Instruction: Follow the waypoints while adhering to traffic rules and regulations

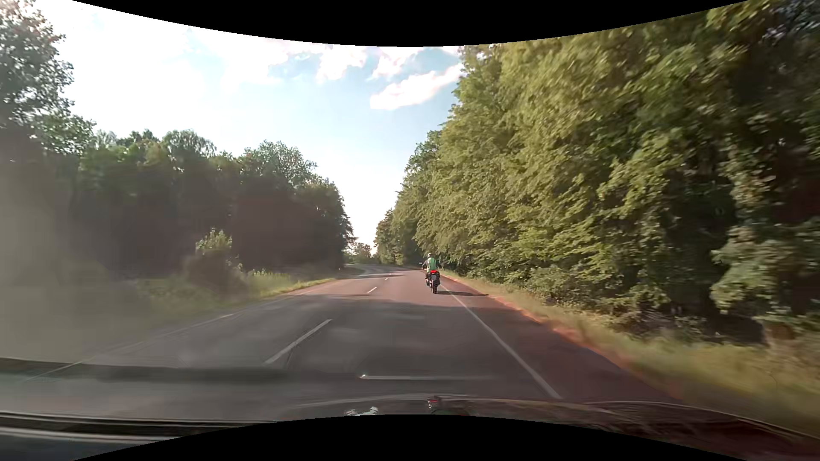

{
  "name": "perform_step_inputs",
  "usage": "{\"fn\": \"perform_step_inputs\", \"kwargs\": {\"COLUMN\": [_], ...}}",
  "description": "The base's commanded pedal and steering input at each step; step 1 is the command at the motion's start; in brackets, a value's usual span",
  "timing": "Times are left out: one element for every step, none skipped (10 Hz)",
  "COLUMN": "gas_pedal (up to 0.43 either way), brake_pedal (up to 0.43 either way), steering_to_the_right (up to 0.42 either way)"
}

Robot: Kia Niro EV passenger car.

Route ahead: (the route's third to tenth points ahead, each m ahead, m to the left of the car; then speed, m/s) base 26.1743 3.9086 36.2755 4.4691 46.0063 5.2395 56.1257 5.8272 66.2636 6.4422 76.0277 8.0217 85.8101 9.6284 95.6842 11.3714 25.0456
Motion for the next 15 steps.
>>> {"fn": "perform_step_inputs", "kwargs": {"gas_pedal": [0.280,0.280,0.280,0.280,0.280,0.280,0.280,0.280,0.280,0.280,0.280,0.268,0.268,0.268,0.268], "brake_pedal": [0.000,0.000,0.000,0.000,0.000,0.000,0.000,0.000,0.000,0.000,0.000,0.000,0.000,0.000,0.000], "steering_to_the_right": [-0.007,-0.007,-0.007,-0.007,-0.007,-0.007,-0.011,-0.011,-0.011,-0.012,-0.012,-0.013,-0.013,-0.013,-0.013]}}
